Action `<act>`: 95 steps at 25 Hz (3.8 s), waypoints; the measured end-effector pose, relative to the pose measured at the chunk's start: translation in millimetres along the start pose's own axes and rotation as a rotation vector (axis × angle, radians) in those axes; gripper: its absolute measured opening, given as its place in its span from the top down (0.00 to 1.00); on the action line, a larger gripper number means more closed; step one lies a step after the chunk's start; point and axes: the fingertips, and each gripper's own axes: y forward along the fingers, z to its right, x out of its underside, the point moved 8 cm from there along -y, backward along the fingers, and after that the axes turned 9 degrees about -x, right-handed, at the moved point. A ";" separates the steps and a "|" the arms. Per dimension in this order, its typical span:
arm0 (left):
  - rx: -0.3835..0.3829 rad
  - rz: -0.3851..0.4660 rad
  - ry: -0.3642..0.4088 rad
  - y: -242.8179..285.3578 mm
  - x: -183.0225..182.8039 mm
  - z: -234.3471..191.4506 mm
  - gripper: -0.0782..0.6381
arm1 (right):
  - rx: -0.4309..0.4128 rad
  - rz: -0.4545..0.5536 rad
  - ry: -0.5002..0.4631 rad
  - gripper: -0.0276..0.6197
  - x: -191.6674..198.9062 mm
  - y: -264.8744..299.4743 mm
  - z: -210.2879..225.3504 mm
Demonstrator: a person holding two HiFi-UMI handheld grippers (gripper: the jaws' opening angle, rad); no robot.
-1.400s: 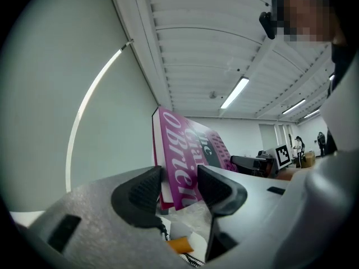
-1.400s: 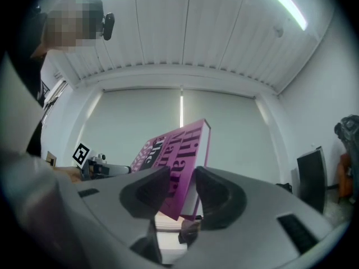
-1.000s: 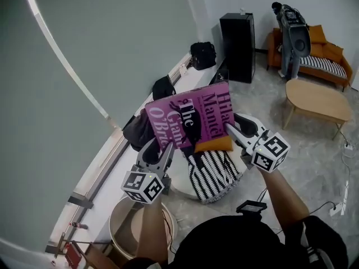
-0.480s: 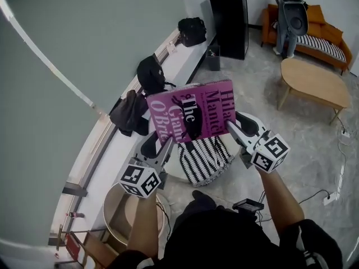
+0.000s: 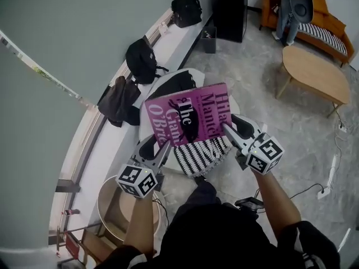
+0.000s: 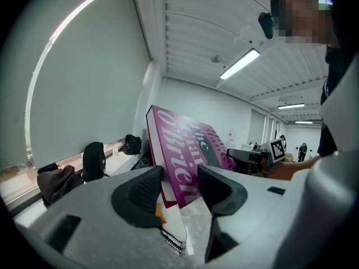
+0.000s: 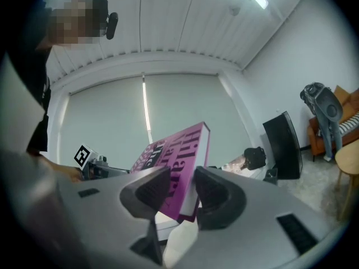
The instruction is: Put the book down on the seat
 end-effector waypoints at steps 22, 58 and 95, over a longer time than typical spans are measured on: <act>0.236 0.153 0.241 -106.2 -140.6 10.1 0.60 | 0.181 0.171 -0.216 0.72 -122.6 -30.6 -166.0; -0.023 0.053 0.119 -5.7 -34.5 8.3 0.60 | -0.011 -0.200 -0.173 0.74 -40.6 0.0 -15.4; -0.168 0.005 0.117 -46.9 -70.7 45.4 0.60 | -0.062 -0.267 -0.215 0.74 -79.8 -8.8 -38.3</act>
